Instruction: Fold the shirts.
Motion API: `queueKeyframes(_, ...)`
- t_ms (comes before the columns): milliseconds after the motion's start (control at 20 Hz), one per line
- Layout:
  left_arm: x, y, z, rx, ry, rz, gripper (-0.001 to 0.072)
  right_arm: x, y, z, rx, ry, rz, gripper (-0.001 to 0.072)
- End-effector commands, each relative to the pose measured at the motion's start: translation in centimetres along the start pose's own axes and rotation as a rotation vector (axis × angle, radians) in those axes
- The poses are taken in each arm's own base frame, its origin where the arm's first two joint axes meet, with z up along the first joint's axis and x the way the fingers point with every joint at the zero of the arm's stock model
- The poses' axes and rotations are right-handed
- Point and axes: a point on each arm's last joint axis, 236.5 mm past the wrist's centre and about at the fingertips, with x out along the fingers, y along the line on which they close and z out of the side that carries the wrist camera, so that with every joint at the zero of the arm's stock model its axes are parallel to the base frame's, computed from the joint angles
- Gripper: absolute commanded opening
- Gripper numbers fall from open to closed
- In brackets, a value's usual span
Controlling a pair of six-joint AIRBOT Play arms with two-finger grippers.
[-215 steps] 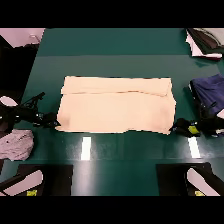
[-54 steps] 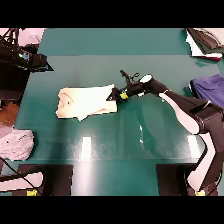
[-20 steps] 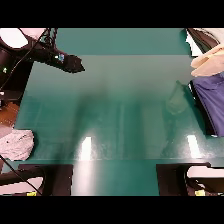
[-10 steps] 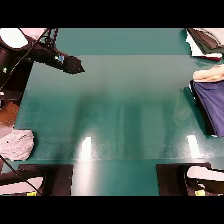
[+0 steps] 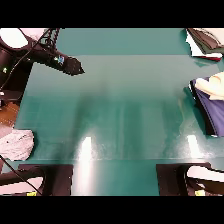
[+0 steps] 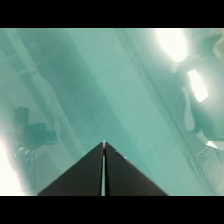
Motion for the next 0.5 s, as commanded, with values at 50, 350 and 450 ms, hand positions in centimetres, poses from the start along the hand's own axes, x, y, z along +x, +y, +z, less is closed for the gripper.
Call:
queueKeyframes(50,0.0,-0.1,-0.1,0.006,0.005,-0.002,0.0021,1.8,-3.7,-4.4,0.12,0.141,-0.059,0.0386)
queueKeyframes(350,0.0,-0.1,-0.1,0.006,0.005,-0.002,0.002,4.1,-3.7,-7.7,0.207,0.228,0.025,0.0499)
queueKeyframes(450,0.0,0.0,0.2,0.006,-0.01,0.001,0.0021,3.8,-0.6,-7.1,0.168,0.197,0.126,0.0494)
